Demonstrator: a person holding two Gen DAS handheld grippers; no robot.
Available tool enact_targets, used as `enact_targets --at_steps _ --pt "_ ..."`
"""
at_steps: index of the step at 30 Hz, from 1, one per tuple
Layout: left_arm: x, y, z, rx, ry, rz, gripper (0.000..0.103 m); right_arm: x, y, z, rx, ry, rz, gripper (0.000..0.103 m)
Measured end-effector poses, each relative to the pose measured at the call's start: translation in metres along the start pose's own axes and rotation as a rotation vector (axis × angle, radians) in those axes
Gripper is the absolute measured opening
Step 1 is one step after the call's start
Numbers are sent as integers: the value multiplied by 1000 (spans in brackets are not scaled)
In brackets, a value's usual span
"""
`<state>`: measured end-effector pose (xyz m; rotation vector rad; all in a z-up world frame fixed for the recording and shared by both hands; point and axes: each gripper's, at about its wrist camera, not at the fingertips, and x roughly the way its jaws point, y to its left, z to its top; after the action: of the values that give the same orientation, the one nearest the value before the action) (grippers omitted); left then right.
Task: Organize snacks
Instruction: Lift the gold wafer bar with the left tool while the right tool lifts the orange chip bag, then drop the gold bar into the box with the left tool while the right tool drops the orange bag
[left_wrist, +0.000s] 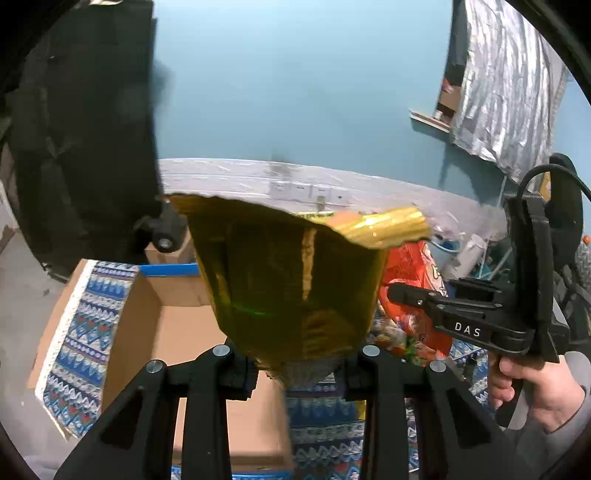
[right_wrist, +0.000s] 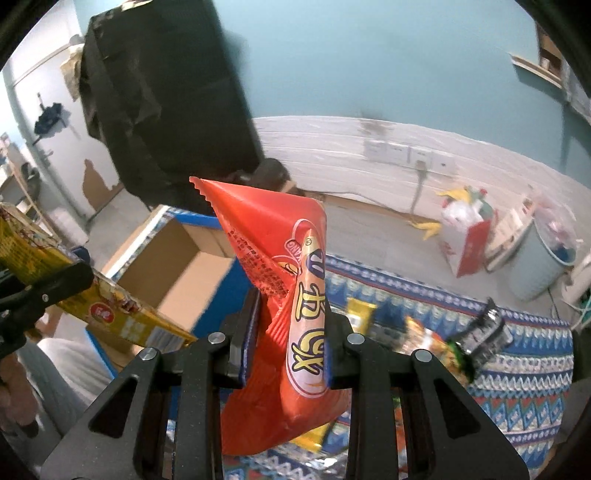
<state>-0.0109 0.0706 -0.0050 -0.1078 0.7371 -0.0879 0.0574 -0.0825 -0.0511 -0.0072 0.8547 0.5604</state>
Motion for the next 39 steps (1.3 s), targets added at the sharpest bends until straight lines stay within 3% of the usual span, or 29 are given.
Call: enact_targets --at_steps 10,18,30,34,36,39 --pt "0 54 -16 -63 13 97 32 39 57 16 -58 35 63 26" --pt "15 91 -33 -112 72 156 32 77 99 20 -85 85 114 26" --pt "43 112 -48 -134 197 214 34 116 129 15 -104 163 149 25" --pt "49 115 -50 -130 215 242 46 123 135 15 -97 179 161 25" --pt "51 115 -50 -120 219 268 68 127 135 15 -88 195 173 25" --pt "50 112 -48 -103 207 308 79 126 136 15 -78 195 163 25"
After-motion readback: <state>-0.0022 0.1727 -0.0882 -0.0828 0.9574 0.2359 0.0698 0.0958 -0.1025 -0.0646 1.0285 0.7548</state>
